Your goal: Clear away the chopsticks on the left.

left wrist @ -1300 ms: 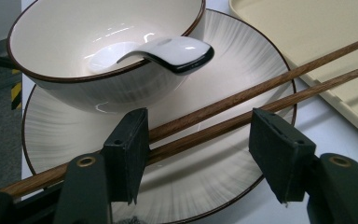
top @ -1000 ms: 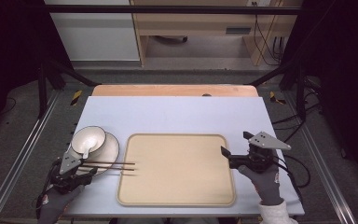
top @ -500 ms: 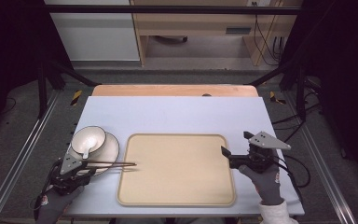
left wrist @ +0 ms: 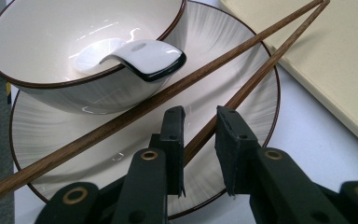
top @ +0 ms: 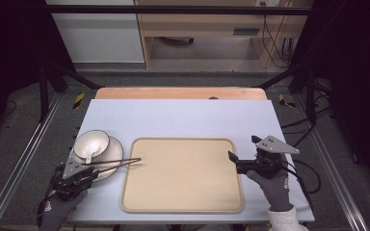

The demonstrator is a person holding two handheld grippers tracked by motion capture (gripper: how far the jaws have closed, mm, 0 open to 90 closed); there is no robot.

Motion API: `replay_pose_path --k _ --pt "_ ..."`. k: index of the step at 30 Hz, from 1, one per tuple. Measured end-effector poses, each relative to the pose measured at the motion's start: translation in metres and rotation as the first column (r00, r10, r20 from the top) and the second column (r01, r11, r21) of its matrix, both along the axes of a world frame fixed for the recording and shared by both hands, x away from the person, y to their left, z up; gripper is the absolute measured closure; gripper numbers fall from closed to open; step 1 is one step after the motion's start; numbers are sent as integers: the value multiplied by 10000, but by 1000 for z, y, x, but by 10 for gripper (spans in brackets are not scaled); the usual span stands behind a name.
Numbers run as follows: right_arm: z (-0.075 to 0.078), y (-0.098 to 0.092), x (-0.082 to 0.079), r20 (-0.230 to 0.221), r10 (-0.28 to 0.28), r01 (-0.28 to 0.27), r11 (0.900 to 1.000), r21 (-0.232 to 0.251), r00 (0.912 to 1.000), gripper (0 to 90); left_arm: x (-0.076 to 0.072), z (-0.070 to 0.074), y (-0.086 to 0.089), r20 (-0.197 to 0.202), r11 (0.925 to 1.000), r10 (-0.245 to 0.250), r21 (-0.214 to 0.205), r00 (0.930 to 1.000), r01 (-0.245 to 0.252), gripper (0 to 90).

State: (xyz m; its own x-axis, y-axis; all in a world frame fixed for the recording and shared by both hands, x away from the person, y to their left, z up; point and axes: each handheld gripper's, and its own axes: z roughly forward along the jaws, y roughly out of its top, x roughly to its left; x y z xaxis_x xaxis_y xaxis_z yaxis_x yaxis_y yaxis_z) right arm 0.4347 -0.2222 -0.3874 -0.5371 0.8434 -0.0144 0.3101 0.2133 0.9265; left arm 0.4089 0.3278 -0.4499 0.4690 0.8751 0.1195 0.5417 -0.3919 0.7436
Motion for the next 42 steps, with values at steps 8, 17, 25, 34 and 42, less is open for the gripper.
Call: replay_pose_path --k 8,17,25,34,42 --pt "0 0 0 -1 -2 2 10000 -72 10000 29 3 -3 2 -205 9996 59 -275 9998 -65 687" --pt "-1 0 0 -5 -2 2 10000 -93 10000 29 2 0 -4 -288 9997 -58 -221 9996 52 801" --pt "-1 1 0 -18 24 -24 9999 -136 10000 28 4 -2 -5 -412 9991 -45 -432 9991 27 735" --pt "-2 2 1 -65 19 -20 9998 -203 10000 25 7 -4 -6 -779 9986 -149 -513 9968 109 797" --pt "-2 1 1 -60 25 -27 9998 -215 10000 24 7 -4 -9 -828 9984 -279 -513 9962 237 839"
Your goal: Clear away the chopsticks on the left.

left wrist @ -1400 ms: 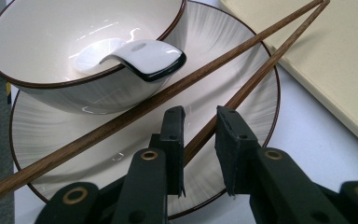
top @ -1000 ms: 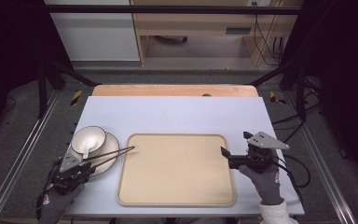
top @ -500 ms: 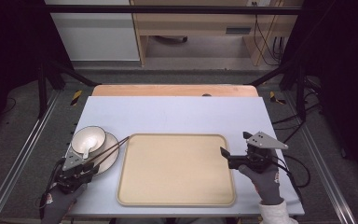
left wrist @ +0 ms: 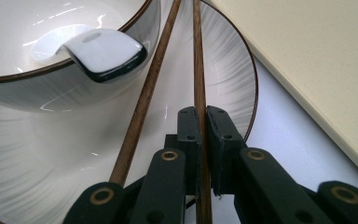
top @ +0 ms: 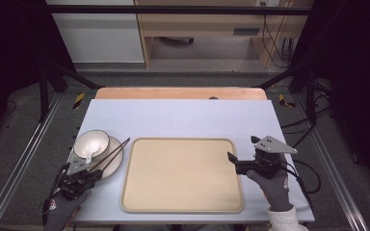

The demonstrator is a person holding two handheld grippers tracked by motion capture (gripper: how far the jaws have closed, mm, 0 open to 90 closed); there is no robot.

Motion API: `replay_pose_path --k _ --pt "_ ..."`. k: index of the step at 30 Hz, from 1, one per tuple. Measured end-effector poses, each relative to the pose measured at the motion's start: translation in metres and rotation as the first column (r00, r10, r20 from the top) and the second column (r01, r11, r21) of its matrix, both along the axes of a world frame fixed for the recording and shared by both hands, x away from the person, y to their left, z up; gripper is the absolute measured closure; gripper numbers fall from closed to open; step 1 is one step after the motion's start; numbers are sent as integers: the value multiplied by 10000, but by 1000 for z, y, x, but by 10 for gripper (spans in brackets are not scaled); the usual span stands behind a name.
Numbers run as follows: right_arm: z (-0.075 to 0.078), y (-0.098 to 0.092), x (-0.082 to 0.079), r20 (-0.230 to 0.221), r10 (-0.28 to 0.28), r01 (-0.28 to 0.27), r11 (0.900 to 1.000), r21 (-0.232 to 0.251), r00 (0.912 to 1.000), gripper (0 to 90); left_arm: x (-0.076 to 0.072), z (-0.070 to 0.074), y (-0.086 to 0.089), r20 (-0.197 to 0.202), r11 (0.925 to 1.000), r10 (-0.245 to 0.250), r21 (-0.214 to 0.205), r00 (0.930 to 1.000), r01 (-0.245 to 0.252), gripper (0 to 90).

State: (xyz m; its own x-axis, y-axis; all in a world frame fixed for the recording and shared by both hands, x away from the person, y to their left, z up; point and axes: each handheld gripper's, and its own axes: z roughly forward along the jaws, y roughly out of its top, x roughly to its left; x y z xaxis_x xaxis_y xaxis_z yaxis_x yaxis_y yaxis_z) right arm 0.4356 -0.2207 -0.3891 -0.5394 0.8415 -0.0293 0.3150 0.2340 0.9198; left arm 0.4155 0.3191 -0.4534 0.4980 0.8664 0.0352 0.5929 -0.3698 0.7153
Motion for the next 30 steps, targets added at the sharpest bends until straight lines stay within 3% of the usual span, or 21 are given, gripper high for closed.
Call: replay_pose_path --k 8,17,27,30 --pt "0 -1 0 -8 14 -14 10000 10 10000 21 -5 10 -6 330 9993 36 -365 9994 -24 841" --pt "1 -2 -1 30 -19 19 10000 24 10000 20 -12 18 -20 826 9957 431 -848 9956 -361 841" --pt "2 -2 -2 32 -37 37 9999 97 10000 20 -23 21 -51 993 9882 1014 -1248 9899 -887 841" --pt "2 -2 -2 59 -42 41 9999 107 10000 20 -27 22 -61 1116 9836 1294 -1401 9853 -1134 840"
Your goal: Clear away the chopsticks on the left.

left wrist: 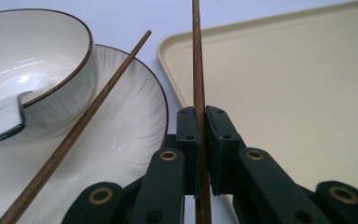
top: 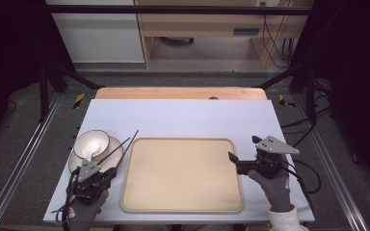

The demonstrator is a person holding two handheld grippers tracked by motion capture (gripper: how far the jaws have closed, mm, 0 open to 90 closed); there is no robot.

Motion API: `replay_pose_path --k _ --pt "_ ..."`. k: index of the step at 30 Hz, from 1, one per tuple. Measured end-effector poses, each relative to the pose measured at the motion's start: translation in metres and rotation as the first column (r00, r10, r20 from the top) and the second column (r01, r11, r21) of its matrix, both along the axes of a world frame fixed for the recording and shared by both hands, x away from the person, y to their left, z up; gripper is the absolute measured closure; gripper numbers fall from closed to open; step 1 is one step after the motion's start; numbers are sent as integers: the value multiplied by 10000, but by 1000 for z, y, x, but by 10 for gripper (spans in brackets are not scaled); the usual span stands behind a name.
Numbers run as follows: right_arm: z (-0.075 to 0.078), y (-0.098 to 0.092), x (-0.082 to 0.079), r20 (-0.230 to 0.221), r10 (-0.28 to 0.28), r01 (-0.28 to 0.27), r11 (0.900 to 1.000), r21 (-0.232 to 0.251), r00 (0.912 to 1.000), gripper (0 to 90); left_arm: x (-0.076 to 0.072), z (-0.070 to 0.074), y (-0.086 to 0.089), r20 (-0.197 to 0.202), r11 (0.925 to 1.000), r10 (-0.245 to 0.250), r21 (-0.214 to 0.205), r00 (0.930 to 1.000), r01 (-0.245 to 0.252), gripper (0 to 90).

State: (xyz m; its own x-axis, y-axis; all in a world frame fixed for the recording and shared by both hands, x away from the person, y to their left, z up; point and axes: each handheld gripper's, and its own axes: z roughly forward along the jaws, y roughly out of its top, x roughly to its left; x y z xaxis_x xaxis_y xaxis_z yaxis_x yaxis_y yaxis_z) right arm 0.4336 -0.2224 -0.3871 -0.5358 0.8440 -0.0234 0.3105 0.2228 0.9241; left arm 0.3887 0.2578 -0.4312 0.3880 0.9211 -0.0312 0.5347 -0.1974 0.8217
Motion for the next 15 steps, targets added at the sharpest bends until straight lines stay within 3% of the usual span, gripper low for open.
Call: replay_pose_path --k 6,15 --pt "0 0 -1 -34 -31 31 10000 -3 10000 20 -9 0 -18 288 9982 578 -169 9979 -573 841" --pt "1 -1 -2 90 -69 69 10000 -15 9999 19 -14 -1 -34 373 9922 1145 -541 9927 -1124 841"
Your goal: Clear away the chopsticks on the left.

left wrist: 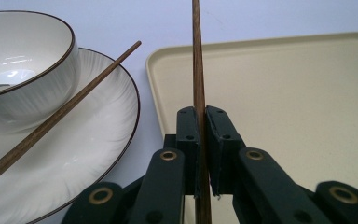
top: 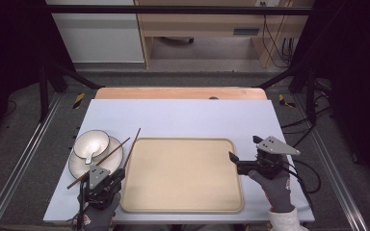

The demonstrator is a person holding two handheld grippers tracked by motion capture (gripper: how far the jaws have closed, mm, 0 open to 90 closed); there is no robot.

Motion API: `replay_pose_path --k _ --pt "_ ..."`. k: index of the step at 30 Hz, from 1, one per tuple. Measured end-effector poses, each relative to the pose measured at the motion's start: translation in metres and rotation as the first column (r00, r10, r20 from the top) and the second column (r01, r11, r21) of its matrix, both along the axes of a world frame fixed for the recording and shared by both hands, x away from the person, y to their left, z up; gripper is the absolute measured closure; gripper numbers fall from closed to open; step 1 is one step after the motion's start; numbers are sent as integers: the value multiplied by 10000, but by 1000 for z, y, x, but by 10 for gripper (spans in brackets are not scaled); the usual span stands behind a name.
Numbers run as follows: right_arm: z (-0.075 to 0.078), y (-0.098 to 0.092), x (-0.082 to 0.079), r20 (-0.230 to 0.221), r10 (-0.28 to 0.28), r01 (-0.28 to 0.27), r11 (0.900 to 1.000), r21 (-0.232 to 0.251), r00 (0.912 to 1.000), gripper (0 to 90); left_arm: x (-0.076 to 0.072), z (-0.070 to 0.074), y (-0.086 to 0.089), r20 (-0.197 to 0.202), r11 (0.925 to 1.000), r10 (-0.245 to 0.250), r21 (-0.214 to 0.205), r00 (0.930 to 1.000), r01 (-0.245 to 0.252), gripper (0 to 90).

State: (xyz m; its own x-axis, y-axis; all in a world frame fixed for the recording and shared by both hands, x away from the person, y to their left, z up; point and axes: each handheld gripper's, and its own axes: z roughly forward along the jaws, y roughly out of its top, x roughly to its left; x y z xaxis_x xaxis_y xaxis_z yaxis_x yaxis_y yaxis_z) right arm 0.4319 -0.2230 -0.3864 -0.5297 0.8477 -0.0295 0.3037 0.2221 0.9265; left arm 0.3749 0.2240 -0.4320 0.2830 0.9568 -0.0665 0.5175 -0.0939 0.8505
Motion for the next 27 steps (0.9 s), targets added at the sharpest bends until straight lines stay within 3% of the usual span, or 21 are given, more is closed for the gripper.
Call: replay_pose_path --k 6,7,8,20,27 --pt "-1 2 -1 -35 107 -107 9999 -60 9999 19 1 0 -5 -21 9982 514 -294 9987 -515 841" --pt "-1 2 -1 -43 108 -108 9999 -58 9999 19 1 -1 -7 17 9956 724 -593 9974 -722 841" --pt "-1 2 -1 -44 108 -108 9999 -22 9999 19 1 -2 -9 41 9951 774 -626 9970 -770 841" --pt "1 1 -2 8 97 -97 10000 -22 10000 19 4 -23 -25 25 9927 1058 -577 9944 -1055 841" --pt "-1 3 -1 -28 125 -126 9999 -114 9999 19 10 -42 -32 -293 9919 1205 -359 9923 -1215 841"
